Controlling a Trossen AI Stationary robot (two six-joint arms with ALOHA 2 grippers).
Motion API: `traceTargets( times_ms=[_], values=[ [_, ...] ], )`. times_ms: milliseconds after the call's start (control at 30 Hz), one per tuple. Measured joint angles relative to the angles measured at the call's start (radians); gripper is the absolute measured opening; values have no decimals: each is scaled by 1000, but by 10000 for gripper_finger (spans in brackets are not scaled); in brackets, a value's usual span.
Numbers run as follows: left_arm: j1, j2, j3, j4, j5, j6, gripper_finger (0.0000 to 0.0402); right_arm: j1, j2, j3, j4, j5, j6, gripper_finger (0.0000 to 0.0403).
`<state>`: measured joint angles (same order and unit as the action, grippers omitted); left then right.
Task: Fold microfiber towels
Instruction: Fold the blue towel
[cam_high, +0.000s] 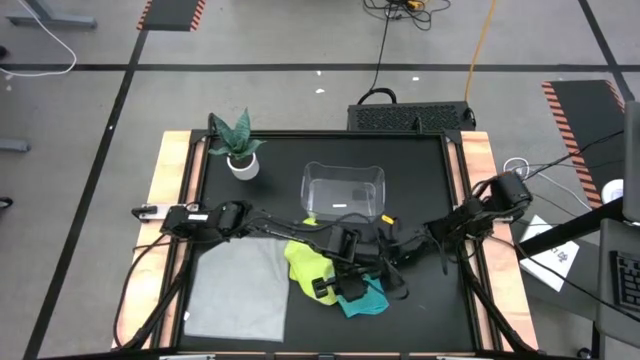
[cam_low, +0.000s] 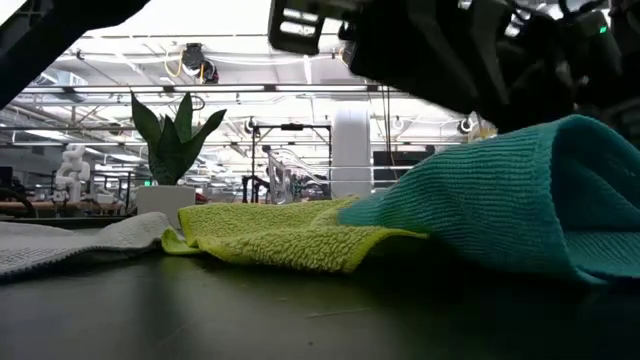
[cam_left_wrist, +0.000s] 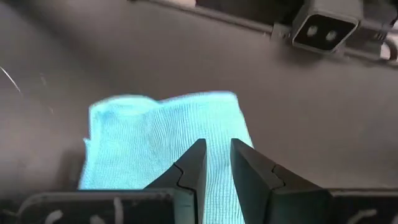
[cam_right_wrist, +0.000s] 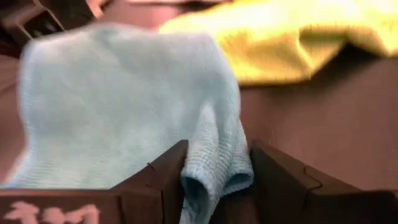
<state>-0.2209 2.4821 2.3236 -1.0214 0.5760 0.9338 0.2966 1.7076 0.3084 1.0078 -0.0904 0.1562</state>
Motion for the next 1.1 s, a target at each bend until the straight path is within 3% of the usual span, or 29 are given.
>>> traceTargets(
  times_ms=[167, 233, 433, 767, 933, 1100],
  values=[
    [5, 2, -40, 29, -7, 7, 76, 24, -116, 0, -84, -10, -27, 164],
    [6, 3, -41, 29, -10, 8, 76, 29, -152, 1, -169, 34, -22, 164],
    [-3, 3, -41, 29, -94, 25, 76, 46, -215, -26, -274, 75, 36, 164],
    [-75, -22, -41, -160, -237, -82, 76, 79, -192, -28, -234, 146, 68, 164],
    [-122, -22, -41, -100, -314, -141, 76, 79, -140, -25, -181, 171, 74, 164],
    [-165, -23, -84, -48, -409, -152, 76, 86, -6, 2, -91, 172, 110, 164]
  ],
)
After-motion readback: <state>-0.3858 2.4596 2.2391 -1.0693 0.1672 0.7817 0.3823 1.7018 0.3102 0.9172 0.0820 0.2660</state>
